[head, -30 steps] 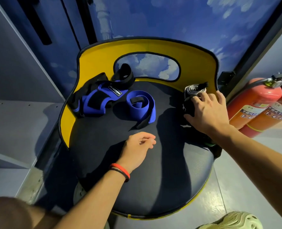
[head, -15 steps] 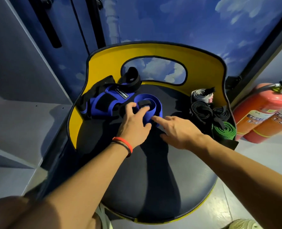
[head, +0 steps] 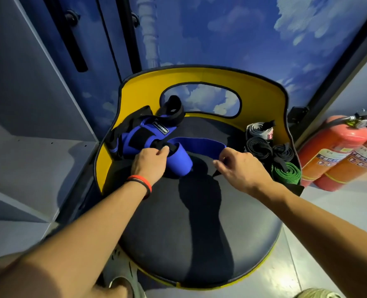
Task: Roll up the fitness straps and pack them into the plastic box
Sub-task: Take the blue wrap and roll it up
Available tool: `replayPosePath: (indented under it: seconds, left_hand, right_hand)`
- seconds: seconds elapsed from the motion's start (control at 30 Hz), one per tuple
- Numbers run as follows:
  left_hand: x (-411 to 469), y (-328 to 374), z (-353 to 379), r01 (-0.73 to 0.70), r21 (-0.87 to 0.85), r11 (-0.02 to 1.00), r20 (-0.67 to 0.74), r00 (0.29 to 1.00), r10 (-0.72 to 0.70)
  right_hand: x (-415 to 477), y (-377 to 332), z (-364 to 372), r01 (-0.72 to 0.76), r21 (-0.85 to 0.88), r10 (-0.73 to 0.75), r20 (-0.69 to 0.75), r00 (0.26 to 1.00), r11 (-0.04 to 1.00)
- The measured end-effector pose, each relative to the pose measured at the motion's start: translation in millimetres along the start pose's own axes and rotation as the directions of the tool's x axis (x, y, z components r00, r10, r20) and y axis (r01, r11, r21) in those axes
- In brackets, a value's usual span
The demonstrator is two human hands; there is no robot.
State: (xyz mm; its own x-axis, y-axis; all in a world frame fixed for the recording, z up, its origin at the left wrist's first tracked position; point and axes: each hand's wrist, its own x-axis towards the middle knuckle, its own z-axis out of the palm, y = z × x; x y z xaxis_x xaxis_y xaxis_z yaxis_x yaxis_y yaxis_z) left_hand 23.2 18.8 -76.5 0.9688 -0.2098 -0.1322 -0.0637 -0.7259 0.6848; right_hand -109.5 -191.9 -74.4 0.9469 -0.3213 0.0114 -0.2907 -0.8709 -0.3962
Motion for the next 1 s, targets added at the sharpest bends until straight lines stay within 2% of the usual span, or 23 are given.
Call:
replayPosePath:
  seconds: [0.1,0.23,0.33,0.47,0.57,0.67,0.77,0.83,0.87,0.93,1.0]
  left_hand:
    - [6,-16,-11,0.109,-0.174,0.979,0.09,0.991,-0.094]
    - [1,-35,-24,0.193,-0.238,0.952,0.366,0.926,-0.096]
    - [-2,-45,-33,0.141,-0.194,0.971,0.5,0.866,-0.026]
    - [-2,-51,-38,0.04,-0.134,0.99,0.501,0.865,0.033]
    - [-1,-51,-44,0.123,-0.083,0.989,0.51,0.858,-0.063]
    - [6,-51,-59,0.207,0.086,0.975,0.588,0.779,-0.218]
    - [12,-49,-77,0.068,0.294,0.953,0.646,0.721,-0.251]
    - [14,-50,-86,-0.05,0.373,0.927,0.635,0.742,-0.216]
    - [14,-52,-89,-0.071,0.385,0.92,0.608,0.769,-0.195]
    - [15,-60,-91,-0.028,0.342,0.939,0.536,0.827,-0.17]
    - [17,-64,-91,0.063,0.222,0.973,0.46,0.873,-0.162]
  right_hand:
    - [-2,4,-13,-0.04,-0.001,0.04,0.004,0.999,0.999]
    - [1,13,-34,-0.123,0.166,0.131,-0.038,0.991,0.978]
    - [1,19,-41,-0.186,0.277,0.195,-0.004,0.981,0.943]
    - [-4,22,-41,-0.204,0.259,0.214,-0.012,0.977,0.944]
    - [-7,22,-39,-0.259,0.271,0.271,-0.01,0.962,0.927]
    - [-13,21,-35,-0.317,0.292,0.333,-0.007,0.943,0.903]
    - [-19,19,-32,-0.367,0.375,0.387,0.024,0.922,0.851]
    - [-19,19,-34,-0.417,0.526,0.455,0.063,0.888,0.741]
    - [-18,19,-37,-0.453,0.619,0.501,0.109,0.859,0.641]
    - [-16,17,-43,-0.512,0.748,0.567,0.223,0.793,0.423]
    - [-16,18,-46,-0.538,0.773,0.581,0.28,0.764,0.336]
